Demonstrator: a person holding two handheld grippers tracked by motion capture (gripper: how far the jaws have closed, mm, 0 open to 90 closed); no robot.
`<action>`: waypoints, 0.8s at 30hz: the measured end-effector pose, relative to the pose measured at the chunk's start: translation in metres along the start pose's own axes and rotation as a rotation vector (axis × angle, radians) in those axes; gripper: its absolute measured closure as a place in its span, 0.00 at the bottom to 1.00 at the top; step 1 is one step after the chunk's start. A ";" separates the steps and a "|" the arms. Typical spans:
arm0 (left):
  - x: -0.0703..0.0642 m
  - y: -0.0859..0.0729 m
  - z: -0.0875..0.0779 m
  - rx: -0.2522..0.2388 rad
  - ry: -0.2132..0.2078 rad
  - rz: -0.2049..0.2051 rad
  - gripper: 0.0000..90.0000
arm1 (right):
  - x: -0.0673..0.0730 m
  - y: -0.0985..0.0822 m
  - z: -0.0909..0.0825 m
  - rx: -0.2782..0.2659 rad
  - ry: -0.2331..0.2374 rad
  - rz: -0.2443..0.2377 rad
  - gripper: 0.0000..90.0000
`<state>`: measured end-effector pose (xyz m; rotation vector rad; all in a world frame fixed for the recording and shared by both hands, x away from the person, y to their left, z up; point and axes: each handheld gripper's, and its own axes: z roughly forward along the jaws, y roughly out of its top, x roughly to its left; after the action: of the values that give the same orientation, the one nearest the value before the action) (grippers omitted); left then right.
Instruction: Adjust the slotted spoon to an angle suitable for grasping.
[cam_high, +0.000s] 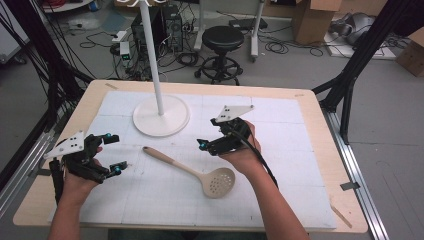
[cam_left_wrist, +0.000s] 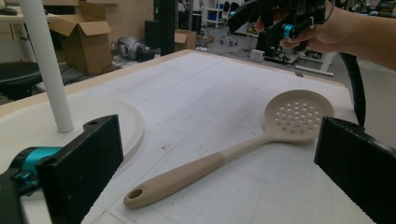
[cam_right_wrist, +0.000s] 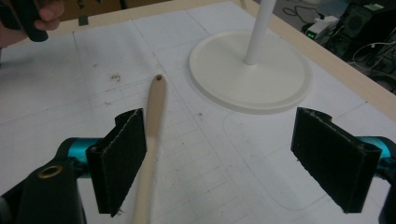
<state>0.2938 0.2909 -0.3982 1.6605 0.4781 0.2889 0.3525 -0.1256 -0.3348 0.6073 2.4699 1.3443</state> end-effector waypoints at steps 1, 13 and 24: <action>0.000 0.000 0.000 0.000 0.000 0.000 0.02 | 0.001 0.002 0.003 0.005 0.001 -0.004 0.19; 0.000 0.000 0.000 0.000 -0.003 0.000 0.02 | 0.008 0.010 0.037 0.105 0.051 -0.032 0.27; 0.000 0.000 0.000 0.004 -0.003 -0.001 0.02 | 0.017 0.011 0.067 0.207 0.086 -0.061 0.29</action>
<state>0.2940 0.2906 -0.3985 1.6641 0.4780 0.2849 0.3679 -0.0631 -0.3621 0.5235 2.6964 1.1237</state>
